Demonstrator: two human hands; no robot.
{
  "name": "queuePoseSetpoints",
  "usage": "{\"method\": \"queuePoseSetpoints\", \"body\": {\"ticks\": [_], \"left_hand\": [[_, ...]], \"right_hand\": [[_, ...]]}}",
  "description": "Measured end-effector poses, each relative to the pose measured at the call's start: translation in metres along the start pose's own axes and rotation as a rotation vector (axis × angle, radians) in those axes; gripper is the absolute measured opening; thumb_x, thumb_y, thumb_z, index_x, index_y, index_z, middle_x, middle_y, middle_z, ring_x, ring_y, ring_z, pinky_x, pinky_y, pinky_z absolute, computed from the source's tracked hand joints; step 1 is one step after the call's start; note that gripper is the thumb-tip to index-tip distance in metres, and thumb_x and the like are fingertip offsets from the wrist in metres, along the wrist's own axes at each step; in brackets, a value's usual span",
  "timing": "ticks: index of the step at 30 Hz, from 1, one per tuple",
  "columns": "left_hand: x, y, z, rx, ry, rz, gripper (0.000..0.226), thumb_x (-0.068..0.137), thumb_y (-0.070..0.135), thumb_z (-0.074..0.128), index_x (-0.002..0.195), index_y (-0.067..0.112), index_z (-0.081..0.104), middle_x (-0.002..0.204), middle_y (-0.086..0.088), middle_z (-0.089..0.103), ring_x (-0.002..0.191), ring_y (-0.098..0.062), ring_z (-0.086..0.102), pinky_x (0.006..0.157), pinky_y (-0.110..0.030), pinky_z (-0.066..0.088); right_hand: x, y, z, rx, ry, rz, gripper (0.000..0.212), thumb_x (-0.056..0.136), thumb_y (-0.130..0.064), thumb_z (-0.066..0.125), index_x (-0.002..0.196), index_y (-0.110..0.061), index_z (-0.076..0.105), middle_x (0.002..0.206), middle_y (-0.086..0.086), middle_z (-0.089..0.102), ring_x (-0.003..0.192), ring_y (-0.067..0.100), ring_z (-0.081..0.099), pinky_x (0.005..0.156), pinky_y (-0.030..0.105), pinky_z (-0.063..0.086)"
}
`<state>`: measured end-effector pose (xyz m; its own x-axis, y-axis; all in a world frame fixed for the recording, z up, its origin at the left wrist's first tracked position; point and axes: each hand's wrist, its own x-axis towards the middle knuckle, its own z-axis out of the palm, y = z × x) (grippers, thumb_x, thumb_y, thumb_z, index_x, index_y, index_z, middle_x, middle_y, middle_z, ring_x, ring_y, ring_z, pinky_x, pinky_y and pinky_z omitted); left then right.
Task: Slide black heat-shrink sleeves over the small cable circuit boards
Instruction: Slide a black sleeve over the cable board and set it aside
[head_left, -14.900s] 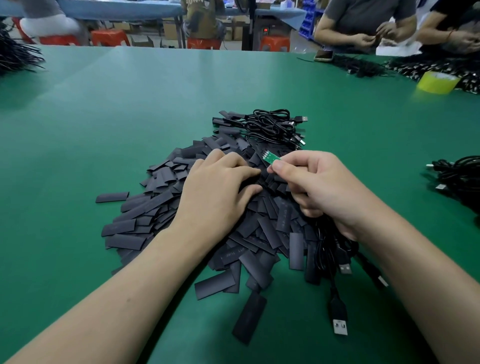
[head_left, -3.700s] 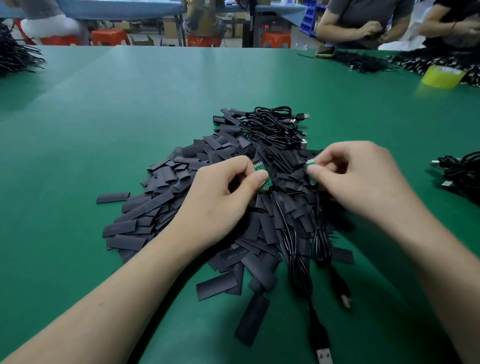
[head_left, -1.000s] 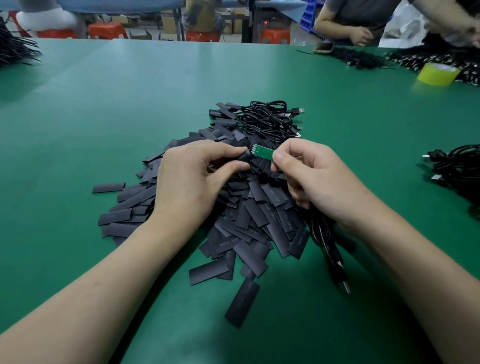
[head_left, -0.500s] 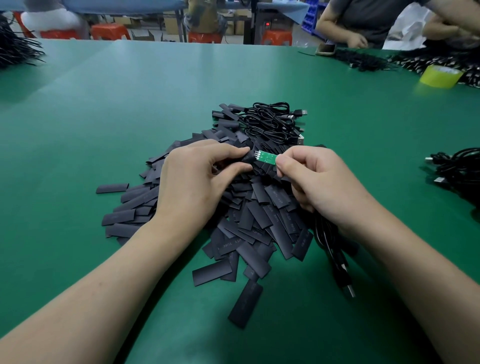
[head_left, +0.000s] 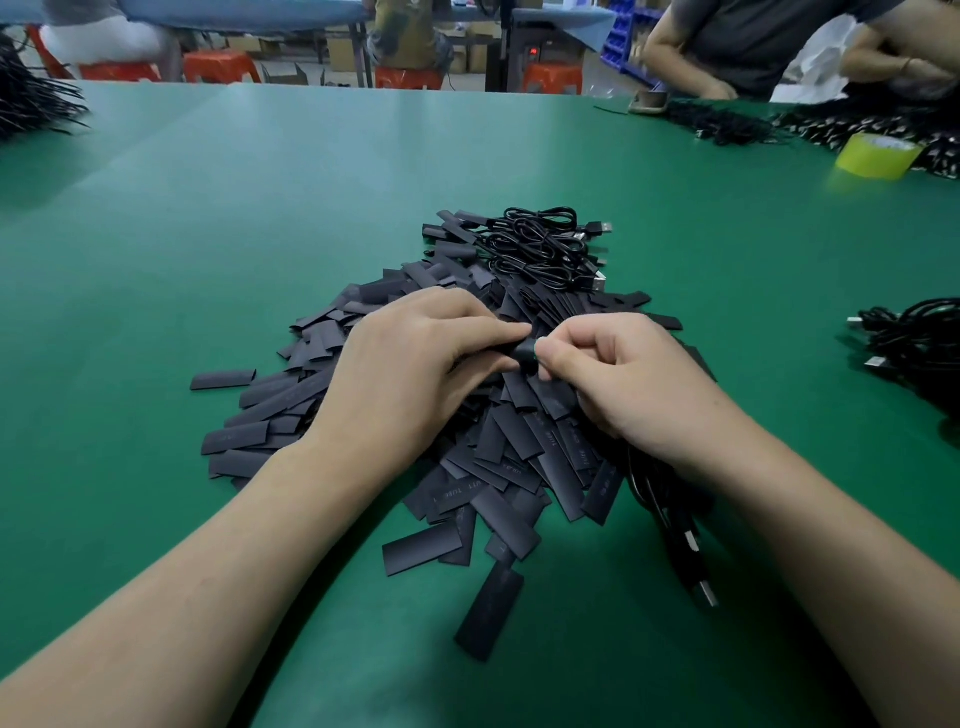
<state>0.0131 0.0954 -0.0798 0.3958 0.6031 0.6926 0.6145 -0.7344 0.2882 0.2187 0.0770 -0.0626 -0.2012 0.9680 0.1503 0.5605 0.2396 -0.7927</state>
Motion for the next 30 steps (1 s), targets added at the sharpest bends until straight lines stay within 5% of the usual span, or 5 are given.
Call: {"method": "queuePoseSetpoints", "body": {"ticks": [5, 11, 16, 21, 30], "left_hand": [[0.0, -0.002, -0.001, -0.078, 0.006, -0.086, 0.024, 0.09, 0.025, 0.078, 0.114, 0.021, 0.079, 0.095, 0.003, 0.071, 0.084, -0.021, 0.067, 0.075, -0.04, 0.057], [0.0, 0.0, -0.003, -0.016, 0.031, -0.059, 0.02, 0.087, 0.02, 0.081, 0.107, 0.018, 0.081, 0.093, 0.0, 0.071, 0.083, -0.024, 0.067, 0.074, -0.042, 0.056], [0.002, 0.001, -0.008, 0.049, 0.09, -0.011, 0.01, 0.089, 0.025, 0.08, 0.098, 0.021, 0.082, 0.089, 0.003, 0.071, 0.081, -0.024, 0.066, 0.068, -0.041, 0.053], [0.003, 0.002, -0.006, -0.065, -0.029, -0.15, 0.026, 0.096, 0.043, 0.065, 0.109, 0.026, 0.08, 0.095, 0.01, 0.073, 0.089, -0.012, 0.069, 0.079, -0.039, 0.056], [0.006, 0.006, -0.005, -0.252, -0.078, -0.266, 0.018, 0.093, 0.023, 0.073, 0.109, 0.02, 0.079, 0.091, 0.009, 0.068, 0.084, 0.003, 0.059, 0.073, -0.007, 0.036]], "right_hand": [[0.003, 0.005, 0.0, 0.172, -0.032, 0.0, 0.027, 0.094, -0.043, 0.055, 0.083, -0.022, 0.068, 0.048, -0.007, 0.044, 0.045, 0.018, 0.039, 0.05, 0.033, 0.035], [0.003, 0.008, -0.002, 0.197, -0.026, -0.019, 0.019, 0.091, -0.035, 0.061, 0.078, -0.021, 0.065, 0.05, -0.006, 0.052, 0.046, 0.016, 0.044, 0.048, 0.03, 0.038], [0.0, 0.003, -0.002, -0.017, 0.075, -0.153, 0.015, 0.095, -0.025, 0.068, 0.081, -0.026, 0.066, 0.06, -0.008, 0.059, 0.055, 0.016, 0.053, 0.057, 0.031, 0.044], [-0.003, -0.001, -0.01, -0.37, 0.245, -0.383, 0.009, 0.095, -0.035, 0.064, 0.094, -0.027, 0.069, 0.083, -0.015, 0.069, 0.078, 0.009, 0.064, 0.071, 0.04, 0.052], [-0.001, 0.006, -0.018, -0.366, 0.284, -0.44, 0.009, 0.092, -0.039, 0.067, 0.099, -0.033, 0.071, 0.076, -0.011, 0.066, 0.07, 0.011, 0.06, 0.067, 0.038, 0.052]]}}
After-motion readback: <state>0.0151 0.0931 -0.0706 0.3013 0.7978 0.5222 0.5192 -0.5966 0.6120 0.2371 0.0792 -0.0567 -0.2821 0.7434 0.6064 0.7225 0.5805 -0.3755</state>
